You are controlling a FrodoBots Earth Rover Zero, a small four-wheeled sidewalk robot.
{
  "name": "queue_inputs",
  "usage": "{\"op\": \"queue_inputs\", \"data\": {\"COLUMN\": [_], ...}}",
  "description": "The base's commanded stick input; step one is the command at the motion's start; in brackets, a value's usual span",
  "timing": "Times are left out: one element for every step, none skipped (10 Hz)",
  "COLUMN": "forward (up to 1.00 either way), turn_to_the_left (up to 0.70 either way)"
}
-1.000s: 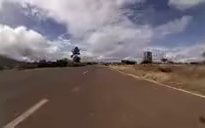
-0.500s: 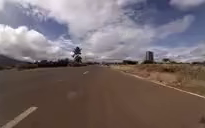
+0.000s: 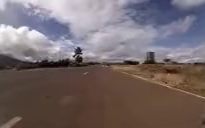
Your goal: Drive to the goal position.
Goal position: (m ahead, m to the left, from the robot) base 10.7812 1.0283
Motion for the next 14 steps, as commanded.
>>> {"op": "queue_inputs", "data": {"forward": [0.7, 0.7, 0.7, 0.7, 0.7, 0.7, 0.7, 0.7, 0.7, 0.7, 0.7, 0.7, 0.7, 0.7], "turn_to_the_left": [-0.12, -0.04, 0.0, 0.0, 0.0, 0.0, 0.0, 0.0, 0.0, 0.0, 0.0, 0.0, 0.0, 0.0]}}
